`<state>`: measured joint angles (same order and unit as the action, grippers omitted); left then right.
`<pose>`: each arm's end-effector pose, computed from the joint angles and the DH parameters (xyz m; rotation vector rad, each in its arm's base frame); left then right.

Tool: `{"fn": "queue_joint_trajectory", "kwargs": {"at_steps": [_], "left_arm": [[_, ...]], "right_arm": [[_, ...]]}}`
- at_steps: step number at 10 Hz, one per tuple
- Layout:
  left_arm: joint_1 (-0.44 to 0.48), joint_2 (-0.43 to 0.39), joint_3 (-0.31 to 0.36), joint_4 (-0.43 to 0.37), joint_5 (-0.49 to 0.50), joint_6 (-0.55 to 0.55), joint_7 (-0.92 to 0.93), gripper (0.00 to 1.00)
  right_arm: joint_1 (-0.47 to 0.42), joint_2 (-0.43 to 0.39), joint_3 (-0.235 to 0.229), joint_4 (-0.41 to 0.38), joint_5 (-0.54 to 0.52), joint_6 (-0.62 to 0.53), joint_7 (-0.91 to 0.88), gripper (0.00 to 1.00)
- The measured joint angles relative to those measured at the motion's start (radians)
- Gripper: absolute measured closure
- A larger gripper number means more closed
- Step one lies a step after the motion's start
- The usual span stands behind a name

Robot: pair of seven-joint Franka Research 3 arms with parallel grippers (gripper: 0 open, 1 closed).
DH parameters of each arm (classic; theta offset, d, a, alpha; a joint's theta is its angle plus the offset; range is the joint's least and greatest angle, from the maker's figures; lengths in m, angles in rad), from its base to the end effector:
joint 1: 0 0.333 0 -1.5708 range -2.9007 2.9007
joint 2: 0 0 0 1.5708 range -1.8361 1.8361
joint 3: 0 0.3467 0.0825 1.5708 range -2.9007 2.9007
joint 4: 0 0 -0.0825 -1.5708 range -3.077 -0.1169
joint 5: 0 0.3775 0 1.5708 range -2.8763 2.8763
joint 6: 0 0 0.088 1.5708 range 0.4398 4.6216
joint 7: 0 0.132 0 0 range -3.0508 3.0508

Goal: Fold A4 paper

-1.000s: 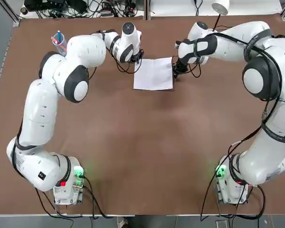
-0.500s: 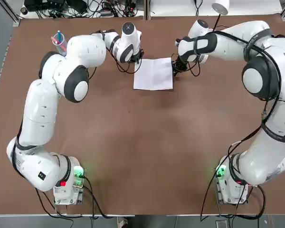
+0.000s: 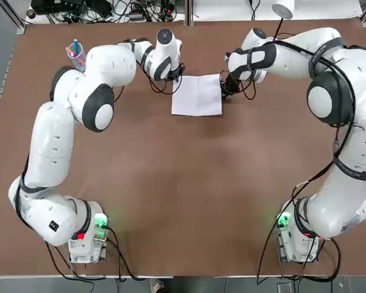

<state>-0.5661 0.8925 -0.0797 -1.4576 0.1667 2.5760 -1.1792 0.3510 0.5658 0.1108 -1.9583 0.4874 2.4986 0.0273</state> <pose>0.6172 -0.4500 0.1723 2.9050 0.6490 0.2655 0.5608 0.2811 0.1900 -2.8104 -0.0284 0.1608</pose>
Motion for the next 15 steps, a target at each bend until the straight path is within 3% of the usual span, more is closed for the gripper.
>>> {"fn": "queue_joint_trajectory", "kwargs": {"at_steps": [7,11,15], "left_arm": [[0.0,0.003,0.0,0.0,0.0,0.015,0.0,0.99],[0.0,0.006,0.0,0.0,0.0,0.032,0.0,0.99],[0.0,0.006,0.0,0.0,0.0,0.033,0.0,0.99]], "right_arm": [[0.02,0.002,0.001,0.036,0.08,-0.009,-0.001,0.99],[0.019,-0.038,-0.002,0.068,0.1,-0.103,0.0,0.98],[0.024,-0.053,0.003,0.078,0.188,-0.12,-0.001,0.98]]}}
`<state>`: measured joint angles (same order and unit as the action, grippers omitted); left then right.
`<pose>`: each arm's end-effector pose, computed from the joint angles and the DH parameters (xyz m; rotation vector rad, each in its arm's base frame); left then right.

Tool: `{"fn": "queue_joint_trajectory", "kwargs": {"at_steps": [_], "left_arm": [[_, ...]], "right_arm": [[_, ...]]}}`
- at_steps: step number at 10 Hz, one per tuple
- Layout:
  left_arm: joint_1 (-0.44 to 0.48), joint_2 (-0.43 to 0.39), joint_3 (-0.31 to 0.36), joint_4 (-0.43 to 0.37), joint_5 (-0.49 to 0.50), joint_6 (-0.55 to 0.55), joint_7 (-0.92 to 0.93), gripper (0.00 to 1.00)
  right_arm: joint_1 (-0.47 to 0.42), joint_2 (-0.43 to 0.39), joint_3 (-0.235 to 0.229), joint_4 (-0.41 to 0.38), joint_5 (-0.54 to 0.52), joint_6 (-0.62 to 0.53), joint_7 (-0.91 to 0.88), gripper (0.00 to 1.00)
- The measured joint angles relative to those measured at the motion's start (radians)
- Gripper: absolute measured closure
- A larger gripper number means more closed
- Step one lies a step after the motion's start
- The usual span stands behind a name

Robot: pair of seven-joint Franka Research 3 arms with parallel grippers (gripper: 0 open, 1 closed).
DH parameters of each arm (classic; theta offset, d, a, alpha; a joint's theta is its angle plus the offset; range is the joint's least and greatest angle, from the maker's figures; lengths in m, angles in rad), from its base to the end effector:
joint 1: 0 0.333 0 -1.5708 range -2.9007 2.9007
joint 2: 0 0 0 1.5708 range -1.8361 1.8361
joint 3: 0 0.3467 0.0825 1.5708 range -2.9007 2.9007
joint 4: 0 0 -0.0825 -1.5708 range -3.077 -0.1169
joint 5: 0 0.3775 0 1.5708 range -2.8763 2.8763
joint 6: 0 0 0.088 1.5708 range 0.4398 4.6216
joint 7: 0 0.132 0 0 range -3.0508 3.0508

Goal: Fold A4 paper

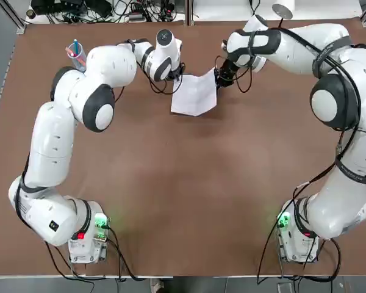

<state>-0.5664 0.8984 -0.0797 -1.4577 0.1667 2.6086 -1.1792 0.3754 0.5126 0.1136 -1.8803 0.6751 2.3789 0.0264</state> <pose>0.6187 -0.4522 0.1715 2.8817 0.6419 0.2851 0.5683 0.3166 0.2481 -2.6425 0.0719 0.2035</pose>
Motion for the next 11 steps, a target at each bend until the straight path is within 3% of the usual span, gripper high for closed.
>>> {"fn": "queue_joint_trajectory", "kwargs": {"at_steps": [6,11], "left_arm": [[0.0,0.0,0.0,0.0,0.0,0.0,0.0,0.99],[0.0,0.0,0.0,0.0,0.0,0.0,0.0,0.99]], "right_arm": [[0.091,0.005,0.002,0.052,0.163,0.006,0.0,0.98],[0.165,0.109,0.001,0.063,0.184,0.14,0.001,0.98]]}}
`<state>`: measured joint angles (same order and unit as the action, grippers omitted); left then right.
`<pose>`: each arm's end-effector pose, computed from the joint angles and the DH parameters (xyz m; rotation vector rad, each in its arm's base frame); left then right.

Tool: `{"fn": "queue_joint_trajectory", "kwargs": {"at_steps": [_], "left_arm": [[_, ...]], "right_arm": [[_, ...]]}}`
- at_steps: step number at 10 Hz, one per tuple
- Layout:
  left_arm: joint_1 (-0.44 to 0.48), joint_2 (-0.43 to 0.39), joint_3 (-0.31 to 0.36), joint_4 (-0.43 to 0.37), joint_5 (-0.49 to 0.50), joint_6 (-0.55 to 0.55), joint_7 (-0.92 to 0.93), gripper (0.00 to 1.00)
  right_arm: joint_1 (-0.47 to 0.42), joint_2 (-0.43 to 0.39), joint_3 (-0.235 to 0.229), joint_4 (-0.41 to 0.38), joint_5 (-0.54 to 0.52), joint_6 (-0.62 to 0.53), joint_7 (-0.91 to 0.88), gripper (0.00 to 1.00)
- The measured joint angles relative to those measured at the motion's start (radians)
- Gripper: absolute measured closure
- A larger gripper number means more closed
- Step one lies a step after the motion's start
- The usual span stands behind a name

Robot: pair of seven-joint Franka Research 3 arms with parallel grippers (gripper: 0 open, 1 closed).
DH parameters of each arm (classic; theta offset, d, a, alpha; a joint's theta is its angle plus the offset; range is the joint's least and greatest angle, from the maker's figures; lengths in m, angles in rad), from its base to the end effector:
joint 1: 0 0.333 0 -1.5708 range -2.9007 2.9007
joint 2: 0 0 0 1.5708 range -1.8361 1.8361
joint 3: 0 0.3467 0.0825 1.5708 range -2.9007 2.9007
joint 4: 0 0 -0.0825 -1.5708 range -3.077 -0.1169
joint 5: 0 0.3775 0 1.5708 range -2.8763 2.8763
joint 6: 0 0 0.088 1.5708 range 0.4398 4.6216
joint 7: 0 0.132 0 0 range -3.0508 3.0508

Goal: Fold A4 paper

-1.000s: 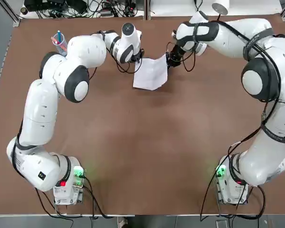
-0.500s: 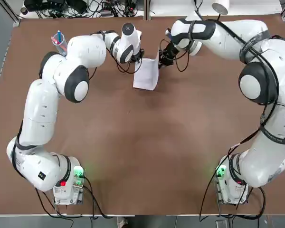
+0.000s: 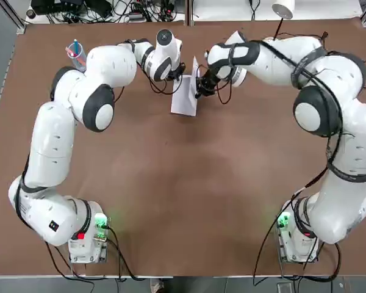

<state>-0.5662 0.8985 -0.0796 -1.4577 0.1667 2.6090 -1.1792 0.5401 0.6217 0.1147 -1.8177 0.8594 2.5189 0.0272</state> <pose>0.6189 -0.4521 0.1715 2.8814 0.6422 0.2855 0.5374 0.4100 0.2112 -2.5646 0.1226 0.1821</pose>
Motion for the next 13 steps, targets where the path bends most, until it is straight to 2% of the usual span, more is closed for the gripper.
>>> {"fn": "queue_joint_trajectory", "kwargs": {"at_steps": [5,7,10,13], "left_arm": [[0.0,0.0,0.0,0.0,0.0,0.0,0.0,0.99],[0.001,0.0,0.003,0.002,0.046,-0.005,0.03,0.99],[0.028,-0.025,0.037,0.036,0.122,-0.203,0.144,0.99],[0.066,-0.065,0.04,0.038,0.126,-0.263,0.177,0.99]], "right_arm": [[0.043,0.035,0.0,0.004,0.001,0.052,0.0,0.98],[0.058,0.048,0.0,0.004,0.001,0.057,0.0,0.98],[0.081,0.075,0.0,0.004,0.001,0.098,0.0,0.98],[0.083,0.08,-0.002,0.008,0.001,0.102,-0.001,0.98]]}}
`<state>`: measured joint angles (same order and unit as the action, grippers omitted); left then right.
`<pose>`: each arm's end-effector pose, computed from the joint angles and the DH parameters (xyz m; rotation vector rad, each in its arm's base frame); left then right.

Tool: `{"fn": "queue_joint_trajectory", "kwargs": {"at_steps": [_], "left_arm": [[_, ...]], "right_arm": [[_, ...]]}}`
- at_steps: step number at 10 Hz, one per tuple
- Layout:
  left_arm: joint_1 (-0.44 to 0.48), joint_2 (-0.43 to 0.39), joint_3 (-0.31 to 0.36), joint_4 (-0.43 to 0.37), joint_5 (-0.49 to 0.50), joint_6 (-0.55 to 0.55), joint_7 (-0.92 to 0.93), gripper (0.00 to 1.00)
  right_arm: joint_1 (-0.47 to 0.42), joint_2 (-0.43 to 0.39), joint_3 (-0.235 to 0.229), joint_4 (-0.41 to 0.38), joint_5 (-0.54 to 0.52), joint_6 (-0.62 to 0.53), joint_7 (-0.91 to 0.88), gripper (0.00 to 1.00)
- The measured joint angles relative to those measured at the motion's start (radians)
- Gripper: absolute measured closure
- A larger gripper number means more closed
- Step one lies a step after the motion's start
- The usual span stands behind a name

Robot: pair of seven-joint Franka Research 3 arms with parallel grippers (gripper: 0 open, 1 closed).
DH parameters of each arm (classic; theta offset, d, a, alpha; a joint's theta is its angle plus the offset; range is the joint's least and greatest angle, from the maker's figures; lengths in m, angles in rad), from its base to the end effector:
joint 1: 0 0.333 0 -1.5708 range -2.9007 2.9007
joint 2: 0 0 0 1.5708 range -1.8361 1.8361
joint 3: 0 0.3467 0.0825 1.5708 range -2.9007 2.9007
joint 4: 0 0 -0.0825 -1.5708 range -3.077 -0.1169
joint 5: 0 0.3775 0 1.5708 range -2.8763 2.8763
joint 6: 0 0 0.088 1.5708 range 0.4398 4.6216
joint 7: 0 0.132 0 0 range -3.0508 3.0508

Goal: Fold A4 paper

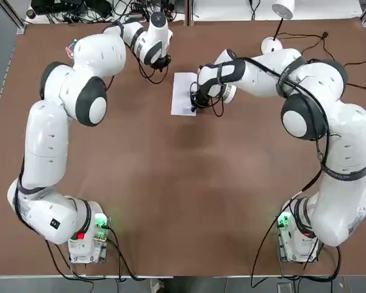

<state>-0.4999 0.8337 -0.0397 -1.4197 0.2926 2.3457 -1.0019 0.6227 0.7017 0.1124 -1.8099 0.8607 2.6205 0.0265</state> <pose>0.6581 -0.3759 0.2087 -3.0256 -0.4282 -0.3052 0.5100 0.4425 0.1662 -2.6164 0.0825 0.1572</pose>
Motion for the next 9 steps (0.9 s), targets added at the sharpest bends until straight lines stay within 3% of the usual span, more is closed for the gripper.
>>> {"fn": "queue_joint_trajectory", "kwargs": {"at_steps": [1,2,8,9], "left_arm": [[0.006,-0.009,0.001,0.001,0.0,-0.004,0.001,0.97],[0.014,-0.023,0.001,0.003,0.0,-0.008,0.001,0.86],[0.119,-0.158,-0.001,0.031,-0.11,-0.017,-0.01,0.01],[0.127,-0.172,-0.002,0.031,-0.126,-0.023,-0.01,0.0]], "right_arm": [[0.0,0.001,-0.002,0.003,0.0,0.0,0.0,0.98],[0.0,0.004,-0.004,0.014,0.0,0.0,0.0,0.98],[-0.003,0.061,-0.023,0.114,0.0,0.002,-0.001,0.98],[-0.004,0.074,-0.026,0.143,0.0,0.003,-0.001,0.98]]}}
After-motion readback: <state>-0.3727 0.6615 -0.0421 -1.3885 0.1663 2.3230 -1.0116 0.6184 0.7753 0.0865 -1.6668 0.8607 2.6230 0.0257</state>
